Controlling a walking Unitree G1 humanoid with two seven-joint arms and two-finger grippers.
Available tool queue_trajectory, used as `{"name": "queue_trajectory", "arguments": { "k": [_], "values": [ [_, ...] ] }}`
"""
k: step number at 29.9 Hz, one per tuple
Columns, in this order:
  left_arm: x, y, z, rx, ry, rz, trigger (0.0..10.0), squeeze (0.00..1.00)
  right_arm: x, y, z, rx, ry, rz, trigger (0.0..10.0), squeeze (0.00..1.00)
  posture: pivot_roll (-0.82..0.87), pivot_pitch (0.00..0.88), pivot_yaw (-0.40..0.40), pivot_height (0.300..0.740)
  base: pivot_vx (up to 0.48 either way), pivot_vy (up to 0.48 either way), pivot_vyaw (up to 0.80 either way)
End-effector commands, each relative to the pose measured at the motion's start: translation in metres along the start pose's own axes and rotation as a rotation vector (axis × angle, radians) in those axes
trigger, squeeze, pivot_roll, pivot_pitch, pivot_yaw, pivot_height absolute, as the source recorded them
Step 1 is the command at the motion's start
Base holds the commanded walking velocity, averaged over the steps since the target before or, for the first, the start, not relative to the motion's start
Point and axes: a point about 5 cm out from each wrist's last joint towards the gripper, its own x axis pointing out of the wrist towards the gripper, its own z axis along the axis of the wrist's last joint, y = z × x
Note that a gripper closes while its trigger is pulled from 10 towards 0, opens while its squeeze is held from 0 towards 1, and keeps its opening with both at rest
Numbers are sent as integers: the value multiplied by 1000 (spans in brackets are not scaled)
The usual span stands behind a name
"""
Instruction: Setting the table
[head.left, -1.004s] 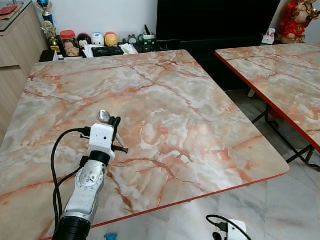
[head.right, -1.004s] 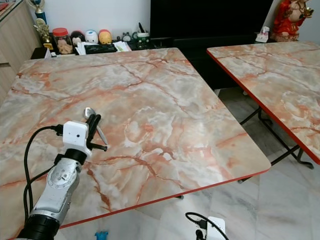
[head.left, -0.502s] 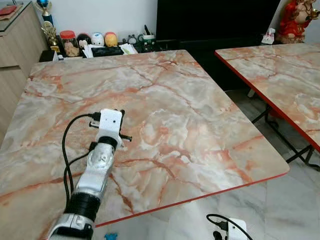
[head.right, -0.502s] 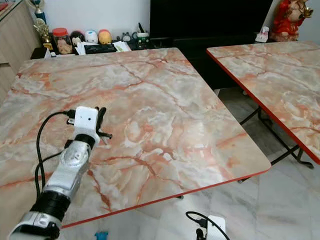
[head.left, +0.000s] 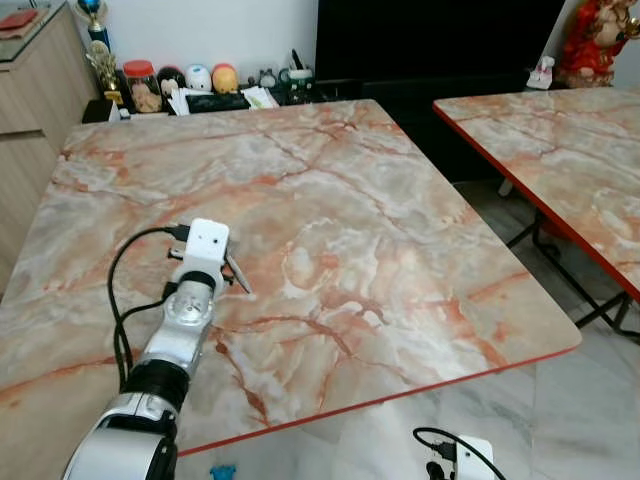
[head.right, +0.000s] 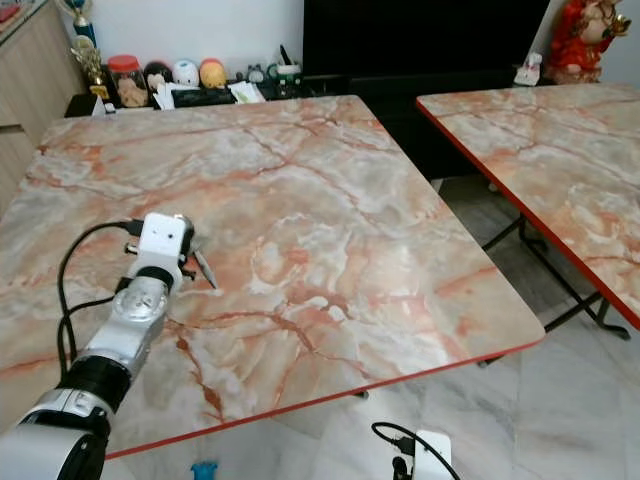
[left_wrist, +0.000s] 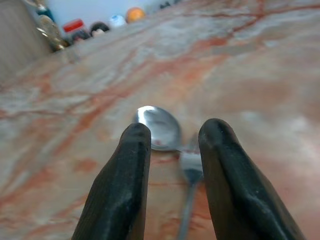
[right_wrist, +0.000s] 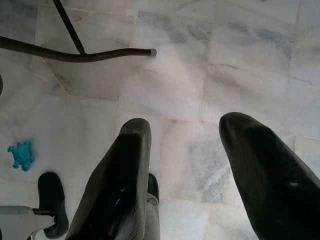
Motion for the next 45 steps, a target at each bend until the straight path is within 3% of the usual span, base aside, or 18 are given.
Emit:
{"name": "queue_trajectory", "arguments": {
  "k": [1,11,12,18,23,28,34,39,45],
  "values": [
    [4,-1,5,-19,-16,-17,10000,1000,0,-2,0,0,6,-5,10000,0,90,0,-68,740,0,0,0],
    [9,21,2,21,19,8,10000,1000,0,-3,0,0,7,-6,10000,0,89,0,-69,740,0,0,0],
    [9,23,1,25,26,12,10000,0,0,-3,0,0,7,-5,10000,0,90,0,-71,740,0,0,0],
    [9,27,-4,19,57,27,10000,0,0,-4,1,-3,8,-3,10000,0,88,0,-73,740,0,0,0],
    [7,30,-16,24,148,82,10000,0,0,-4,1,-3,9,-3,10000,0,84,0,-73,740,0,0,0],
    [2,47,-25,19,152,125,10000,0,0,-3,0,-2,10,-4,10000,0,92,0,-74,740,0,0,0],
    [-11,70,-42,102,172,178,10000,0,0,-3,0,-7,13,2,10000,0,102,0,-74,740,0,0,0],
    [-17,74,-50,148,181,152,10000,0,0,-3,-1,-7,13,2,10000,0,102,0,-73,740,0,0,0],
    [-28,71,-58,217,165,31,10000,0,0,-2,-1,-4,14,0,10000,0,103,0,-69,740,0,0,0]
  ]
}}
